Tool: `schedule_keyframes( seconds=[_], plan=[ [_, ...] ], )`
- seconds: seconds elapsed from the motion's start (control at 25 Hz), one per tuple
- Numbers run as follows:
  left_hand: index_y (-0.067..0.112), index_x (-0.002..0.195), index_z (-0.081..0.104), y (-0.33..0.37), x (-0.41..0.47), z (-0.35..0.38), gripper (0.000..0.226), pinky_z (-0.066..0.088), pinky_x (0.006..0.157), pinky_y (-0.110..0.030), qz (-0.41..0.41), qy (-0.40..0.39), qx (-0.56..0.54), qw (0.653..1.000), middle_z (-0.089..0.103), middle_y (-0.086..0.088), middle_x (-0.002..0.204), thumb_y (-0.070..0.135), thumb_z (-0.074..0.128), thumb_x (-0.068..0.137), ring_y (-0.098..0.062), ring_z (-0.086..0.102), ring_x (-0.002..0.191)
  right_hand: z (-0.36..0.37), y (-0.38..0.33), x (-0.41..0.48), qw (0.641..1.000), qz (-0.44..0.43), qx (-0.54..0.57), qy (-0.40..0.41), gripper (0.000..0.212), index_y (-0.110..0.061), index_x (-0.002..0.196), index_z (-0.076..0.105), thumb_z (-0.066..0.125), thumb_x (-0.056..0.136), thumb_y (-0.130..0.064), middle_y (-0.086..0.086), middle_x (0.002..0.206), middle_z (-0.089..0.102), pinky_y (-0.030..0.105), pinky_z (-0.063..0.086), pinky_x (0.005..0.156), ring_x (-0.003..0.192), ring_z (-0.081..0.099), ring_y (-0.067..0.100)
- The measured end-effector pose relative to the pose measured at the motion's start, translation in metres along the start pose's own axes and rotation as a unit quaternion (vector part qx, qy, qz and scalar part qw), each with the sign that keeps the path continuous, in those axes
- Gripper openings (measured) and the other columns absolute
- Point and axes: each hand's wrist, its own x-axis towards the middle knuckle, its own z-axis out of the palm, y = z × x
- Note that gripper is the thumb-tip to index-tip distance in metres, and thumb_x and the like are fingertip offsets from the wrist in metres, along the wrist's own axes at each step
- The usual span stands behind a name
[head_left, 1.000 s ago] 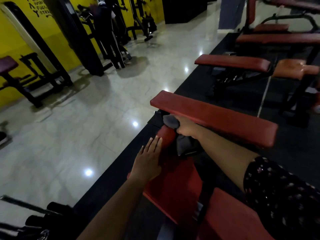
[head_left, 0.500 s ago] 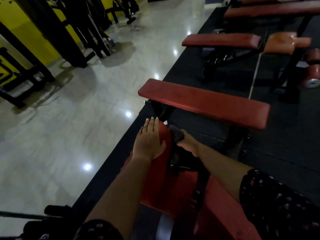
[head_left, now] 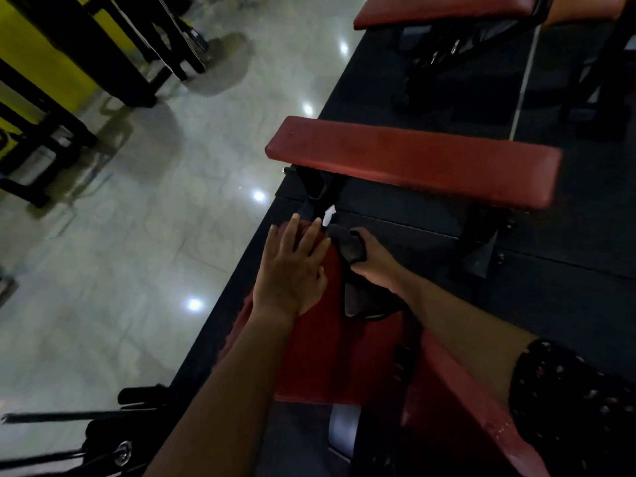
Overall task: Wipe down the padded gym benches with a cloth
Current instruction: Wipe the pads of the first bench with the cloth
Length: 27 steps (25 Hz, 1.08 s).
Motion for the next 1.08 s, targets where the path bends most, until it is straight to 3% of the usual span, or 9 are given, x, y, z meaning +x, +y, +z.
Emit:
schedule_keyframes(
  seconds=[0.16, 0.24, 0.36, 0.48, 0.6, 0.68, 0.84, 0.96, 1.08],
  plan=[
    [0.028, 0.153, 0.025, 0.005, 0.008, -0.004, 0.06, 0.023, 0.113, -0.061, -0.001, -0.064, 0.06, 0.996, 0.011, -0.005, 0.165, 0.045, 0.031, 0.096, -0.042, 0.007, 0.148, 0.005, 0.031, 0.001, 0.996, 0.071, -0.048, -0.025, 0.042, -0.012, 0.117, 0.051, 0.063, 0.08, 0.003, 0.011, 0.116, 0.057, 0.045, 0.05, 0.088, 0.104, 0.059, 0.031],
    [0.028, 0.154, 0.022, 0.006, 0.009, -0.004, 0.062, 0.028, 0.111, -0.06, -0.009, -0.078, 0.055, 0.995, 0.008, -0.005, 0.165, 0.048, 0.031, 0.096, -0.043, 0.005, 0.148, 0.001, 0.013, 0.009, 0.998, 0.042, -0.056, -0.01, 0.035, -0.013, 0.112, 0.056, 0.061, 0.081, 0.003, 0.01, 0.111, 0.06, 0.043, 0.051, 0.085, 0.101, 0.06, 0.028],
    [0.028, 0.155, 0.023, 0.006, 0.009, -0.004, 0.071, 0.028, 0.111, -0.059, -0.017, -0.076, 0.047, 0.996, 0.008, -0.004, 0.165, 0.059, 0.035, 0.093, -0.042, 0.004, 0.148, 0.001, -0.008, 0.01, 1.0, -0.016, 0.006, 0.024, 0.052, -0.02, 0.124, 0.06, 0.061, 0.078, 0.003, -0.001, 0.115, 0.062, 0.033, 0.047, 0.088, 0.104, 0.058, 0.015],
    [0.03, 0.155, 0.021, 0.004, 0.009, 0.0, 0.072, 0.02, 0.115, -0.058, 0.002, -0.064, 0.069, 0.996, 0.002, -0.004, 0.166, 0.063, 0.034, 0.093, -0.04, -0.001, 0.15, 0.015, 0.024, 0.006, 0.997, 0.004, 0.077, 0.024, 0.064, -0.026, 0.135, 0.053, 0.063, 0.077, -0.003, -0.011, 0.124, 0.05, 0.026, 0.042, 0.097, 0.112, 0.05, 0.005],
    [0.036, 0.144, 0.046, -0.001, 0.01, -0.001, 0.051, 0.019, 0.114, -0.063, 0.08, -0.053, 0.064, 0.993, 0.022, -0.002, 0.162, 0.053, 0.045, 0.096, -0.043, 0.002, 0.149, 0.036, 0.103, 0.021, 0.998, 0.019, 0.051, 0.016, 0.075, -0.037, 0.138, 0.049, 0.066, 0.064, -0.032, -0.001, 0.136, 0.048, 0.037, 0.043, 0.106, 0.123, 0.051, 0.013],
    [0.04, 0.138, 0.053, -0.003, 0.009, -0.005, 0.042, 0.017, 0.114, -0.065, 0.128, -0.07, 0.072, 0.987, 0.033, 0.003, 0.158, 0.046, 0.044, 0.097, -0.039, 0.002, 0.15, 0.037, 0.131, 0.033, 0.998, 0.052, 0.026, 0.007, 0.068, -0.04, 0.133, 0.052, 0.065, 0.067, -0.034, 0.004, 0.133, 0.052, 0.041, 0.047, 0.102, 0.12, 0.055, 0.02],
    [0.04, 0.152, 0.027, 0.003, 0.012, -0.015, 0.062, 0.0, 0.116, -0.062, 0.121, -0.115, 0.084, 0.982, 0.01, 0.005, 0.165, 0.065, 0.019, 0.096, -0.031, -0.015, 0.15, 0.012, 0.067, 0.023, 0.993, 0.112, -0.042, -0.005, 0.049, -0.021, 0.131, 0.054, 0.062, 0.083, -0.012, 0.01, 0.123, 0.057, 0.045, 0.049, 0.095, 0.113, 0.054, 0.03],
    [0.035, 0.156, 0.006, 0.004, 0.013, -0.013, 0.081, 0.0, 0.115, -0.065, 0.109, -0.141, 0.106, 0.978, -0.008, 0.001, 0.165, 0.079, 0.009, 0.088, -0.033, -0.021, 0.148, 0.006, 0.047, 0.024, 0.997, 0.068, 0.048, 0.008, 0.057, -0.022, 0.129, 0.045, 0.069, 0.079, -0.011, 0.005, 0.119, 0.055, 0.033, 0.051, 0.082, 0.103, 0.057, 0.019],
    [0.034, 0.156, 0.001, 0.006, 0.013, -0.009, 0.08, 0.006, 0.112, -0.069, 0.103, -0.135, 0.128, 0.977, -0.01, -0.001, 0.165, 0.075, 0.019, 0.09, -0.036, -0.025, 0.146, 0.007, 0.066, 0.004, 0.994, 0.029, 0.098, -0.04, 0.072, -0.026, 0.137, 0.039, 0.077, 0.078, -0.008, -0.011, 0.124, 0.044, 0.017, 0.041, 0.088, 0.111, 0.047, 0.002]
  ],
)
